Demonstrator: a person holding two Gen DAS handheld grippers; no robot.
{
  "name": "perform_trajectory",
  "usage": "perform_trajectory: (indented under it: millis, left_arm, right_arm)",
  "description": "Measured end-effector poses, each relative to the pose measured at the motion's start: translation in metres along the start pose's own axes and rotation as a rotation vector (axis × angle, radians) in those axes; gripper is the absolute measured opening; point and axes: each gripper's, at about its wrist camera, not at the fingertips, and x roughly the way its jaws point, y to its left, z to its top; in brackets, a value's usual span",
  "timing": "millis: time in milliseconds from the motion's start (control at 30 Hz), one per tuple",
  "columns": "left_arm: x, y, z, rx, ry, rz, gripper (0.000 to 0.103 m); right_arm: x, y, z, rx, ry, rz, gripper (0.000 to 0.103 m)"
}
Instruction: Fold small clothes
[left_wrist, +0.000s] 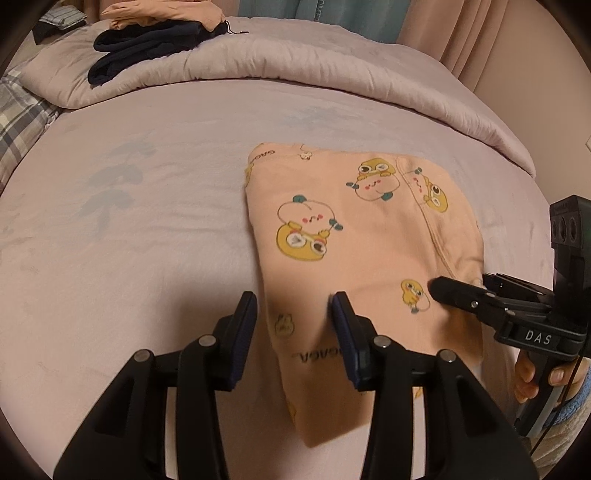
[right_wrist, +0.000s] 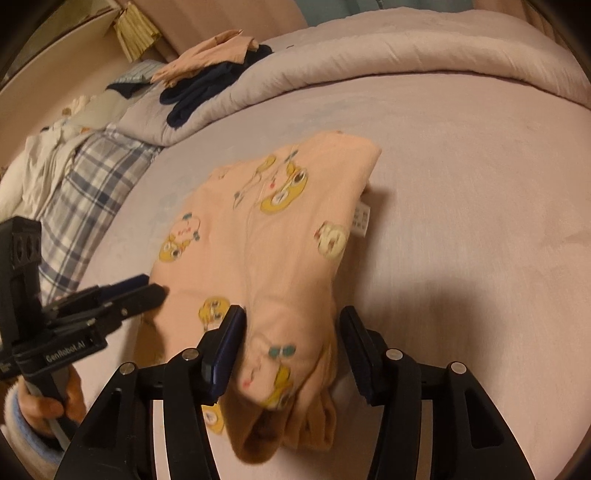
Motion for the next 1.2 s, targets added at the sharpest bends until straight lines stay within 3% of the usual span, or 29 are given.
perform_trajectory:
  millis: [167,400,500,900,1000,1100,1200]
  left_arm:
    - [0.003,0.003,-0.009,-0.009,0.016,0.006,0.043]
    - [0.006,0.006,-0.017,-0.031,0.032,0.005,0.043]
    - [-0.005,0.002,-0.020,-0.021,0.020,0.004,0.039]
    - [-0.057,-0.026,-0.037,0.029,-0.054,0.000,0.040]
    - [-0.071,-0.032,-0.041,0.037,-0.075,-0.002,0.047]
    - [-0.083,-0.039,-0.044,0.054,-0.094,0.001,0.060]
    - [-0.095,-0.047,-0.049,0.066,-0.111,0.004,0.062]
  right_arm:
    - [0.005,0.012,-0.006,-0.074,0.015,-0.074,0.054]
    - [0.008,0.010,-0.002,-0.053,0.025,-0.071,0.054]
    - [0.001,0.014,-0.008,-0.050,0.036,-0.061,0.054]
    - [-0.043,0.042,-0.030,-0.108,-0.032,-0.046,0.054]
    - [-0.054,0.051,-0.032,-0.127,-0.058,-0.045,0.055]
    - [-0.065,0.059,-0.036,-0.144,-0.089,-0.052,0.067]
    - [-0.076,0.067,-0.040,-0.166,-0.118,-0.057,0.067]
